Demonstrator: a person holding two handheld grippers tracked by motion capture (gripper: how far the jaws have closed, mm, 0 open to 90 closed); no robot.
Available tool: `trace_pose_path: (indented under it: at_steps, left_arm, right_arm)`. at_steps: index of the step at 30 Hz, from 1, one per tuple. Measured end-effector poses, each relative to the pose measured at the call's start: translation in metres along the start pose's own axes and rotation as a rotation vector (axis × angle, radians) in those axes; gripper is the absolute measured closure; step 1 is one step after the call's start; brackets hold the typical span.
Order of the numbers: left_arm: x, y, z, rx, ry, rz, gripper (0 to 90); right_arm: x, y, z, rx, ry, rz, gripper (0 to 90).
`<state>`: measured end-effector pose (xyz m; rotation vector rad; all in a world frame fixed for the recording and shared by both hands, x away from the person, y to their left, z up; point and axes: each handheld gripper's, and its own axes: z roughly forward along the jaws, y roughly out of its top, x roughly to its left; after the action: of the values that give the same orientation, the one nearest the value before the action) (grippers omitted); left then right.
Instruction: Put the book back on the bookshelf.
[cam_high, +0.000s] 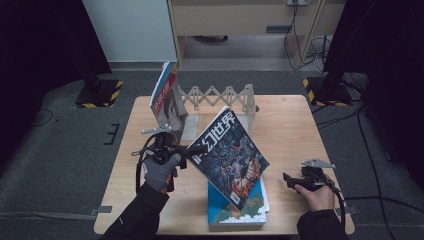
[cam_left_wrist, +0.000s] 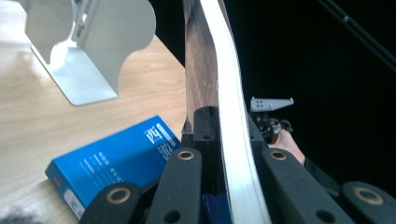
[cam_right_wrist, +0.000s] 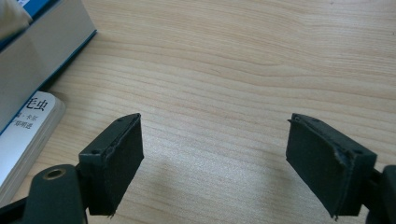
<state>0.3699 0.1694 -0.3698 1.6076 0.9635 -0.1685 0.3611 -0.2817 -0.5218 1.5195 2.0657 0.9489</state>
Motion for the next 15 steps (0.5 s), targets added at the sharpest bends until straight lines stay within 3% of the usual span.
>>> trace_pose_path:
  at_steps: [11, 15]
  left_arm:
    - [-0.006, 0.030, -0.022, -0.080, 0.039, 0.029, 82.1]
    - [-0.005, 0.043, -0.031, -0.117, 0.060, 0.031, 82.1]
  right_arm:
    - [-0.001, -0.004, 0.008, 0.066, -0.018, -0.026, 15.2]
    - [0.000, -0.005, 0.010, 0.058, -0.023, -0.038, 12.8]
